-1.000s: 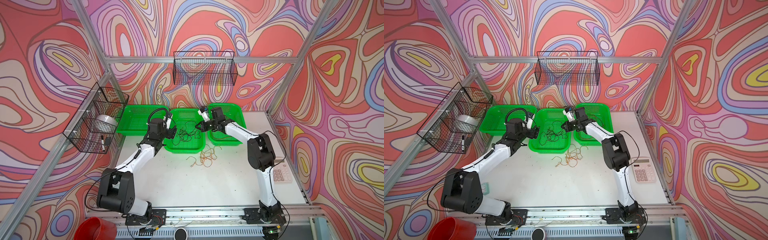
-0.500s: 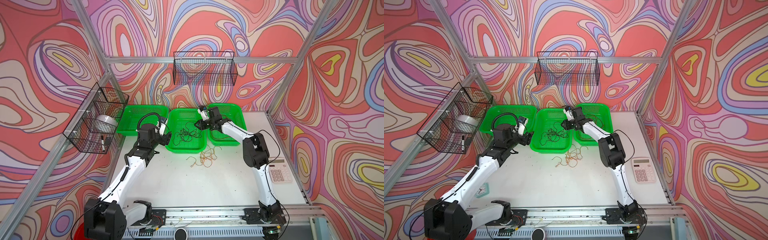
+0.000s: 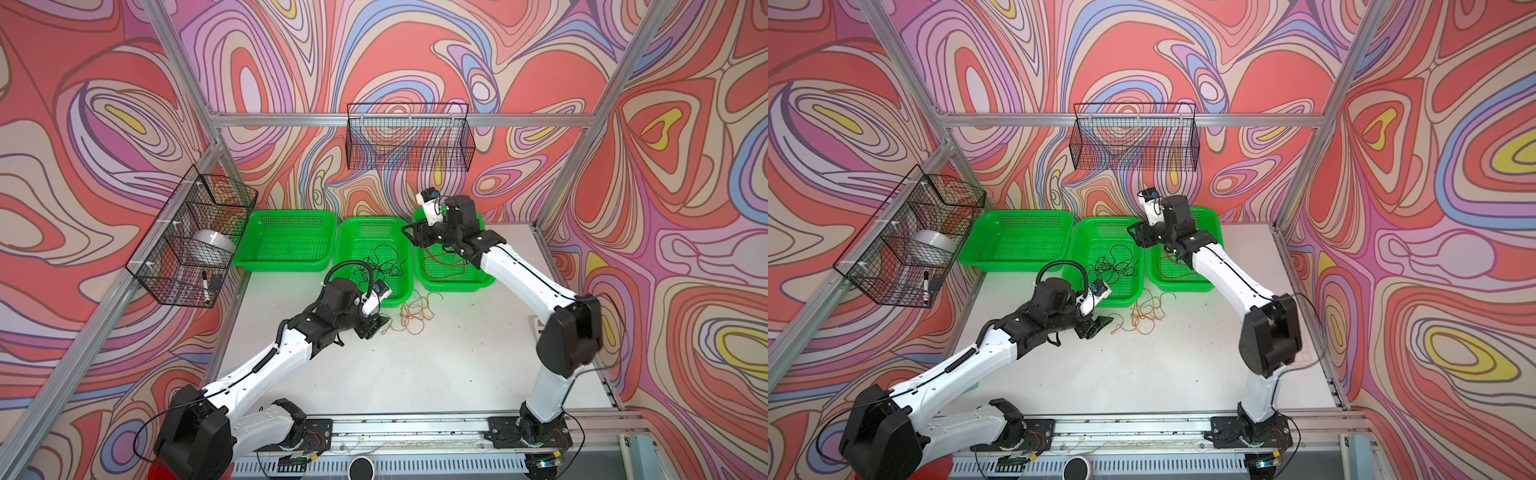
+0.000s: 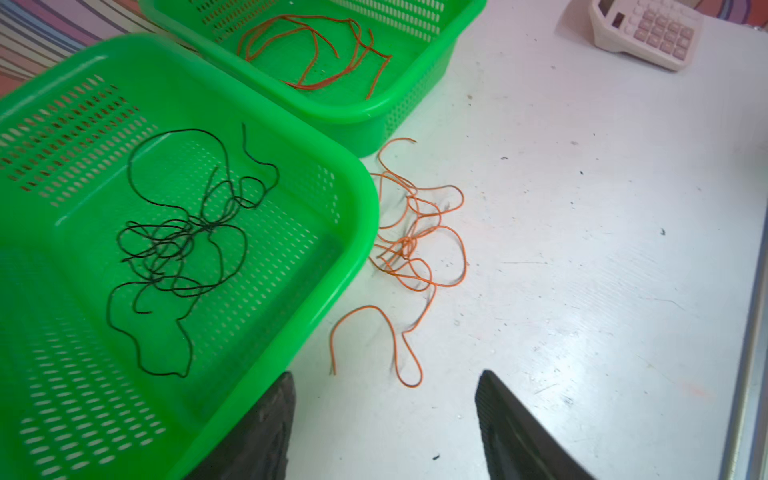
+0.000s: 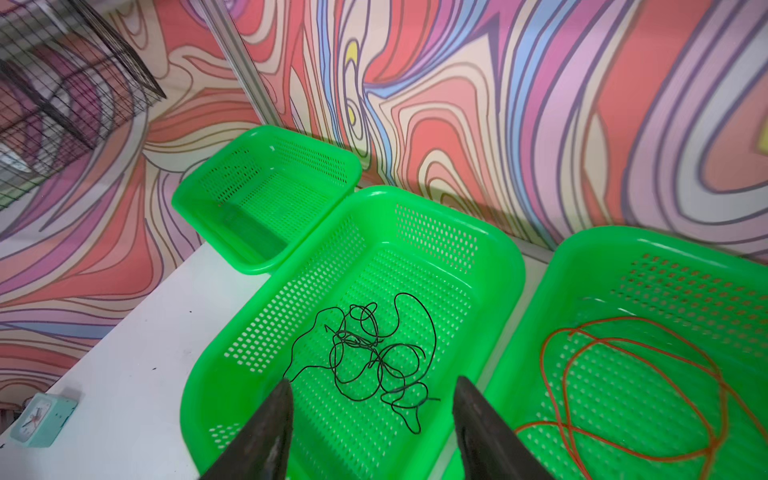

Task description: Untangle the cables

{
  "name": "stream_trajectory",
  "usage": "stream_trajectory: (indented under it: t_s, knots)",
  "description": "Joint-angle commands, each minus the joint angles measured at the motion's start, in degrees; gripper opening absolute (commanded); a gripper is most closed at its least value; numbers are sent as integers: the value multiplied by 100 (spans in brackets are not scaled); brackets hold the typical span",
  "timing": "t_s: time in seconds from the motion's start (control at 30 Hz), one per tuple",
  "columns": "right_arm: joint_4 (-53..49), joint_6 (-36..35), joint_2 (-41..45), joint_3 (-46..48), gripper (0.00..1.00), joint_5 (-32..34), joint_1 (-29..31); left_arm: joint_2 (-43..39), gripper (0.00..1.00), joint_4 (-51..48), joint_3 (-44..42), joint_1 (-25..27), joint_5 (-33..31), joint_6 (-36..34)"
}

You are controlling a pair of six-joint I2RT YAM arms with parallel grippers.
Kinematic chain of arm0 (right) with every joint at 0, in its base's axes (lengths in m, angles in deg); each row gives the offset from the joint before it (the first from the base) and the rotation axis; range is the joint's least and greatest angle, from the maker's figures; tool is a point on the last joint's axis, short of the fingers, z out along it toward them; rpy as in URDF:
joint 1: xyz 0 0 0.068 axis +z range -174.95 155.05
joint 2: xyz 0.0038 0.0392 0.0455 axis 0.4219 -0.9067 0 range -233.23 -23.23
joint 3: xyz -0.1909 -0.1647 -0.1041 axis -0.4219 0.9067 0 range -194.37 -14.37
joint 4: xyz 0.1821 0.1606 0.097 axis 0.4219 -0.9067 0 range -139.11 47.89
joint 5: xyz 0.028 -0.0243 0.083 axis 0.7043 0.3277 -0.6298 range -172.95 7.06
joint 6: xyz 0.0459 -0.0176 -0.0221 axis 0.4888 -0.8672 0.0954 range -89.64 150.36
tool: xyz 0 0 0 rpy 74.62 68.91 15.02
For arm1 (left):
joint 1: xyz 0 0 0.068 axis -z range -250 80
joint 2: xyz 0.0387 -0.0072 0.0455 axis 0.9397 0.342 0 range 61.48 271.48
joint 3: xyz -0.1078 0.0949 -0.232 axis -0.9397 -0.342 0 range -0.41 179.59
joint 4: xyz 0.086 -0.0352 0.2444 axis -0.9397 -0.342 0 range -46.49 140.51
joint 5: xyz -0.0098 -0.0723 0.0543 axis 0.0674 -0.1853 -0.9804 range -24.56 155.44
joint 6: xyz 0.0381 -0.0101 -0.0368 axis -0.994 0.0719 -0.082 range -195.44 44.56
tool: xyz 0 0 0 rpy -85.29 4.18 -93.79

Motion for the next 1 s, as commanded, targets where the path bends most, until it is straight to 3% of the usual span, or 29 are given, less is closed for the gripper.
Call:
stream_trajectory:
  t_s: [0.0,0.33,0.47,0.73,0.8,0.87,0.97]
  knots:
    - [-50,-121,840,962,63,351,-2,439,71,124,-204,283,-545,242]
    - [-431,42,2897,2864,63,1081,-3,2146,74,-740,1021,716,-1774,477]
    - [-510,89,3083,3052,63,1144,-3,2711,71,-1322,1462,745,-2247,662]
    - [-392,101,3043,3088,63,1064,-3,2889,62,-1508,1500,842,-2229,779]
    - [-370,85,3015,3088,63,1052,2,2990,52,-1610,1573,854,-2222,768]
    - [-361,53,3006,3096,63,1037,2,3000,30,-1626,1610,854,-2130,748]
    - [-218,-146,3089,3301,63,728,4,2682,5,-1684,1622,968,-2168,571]
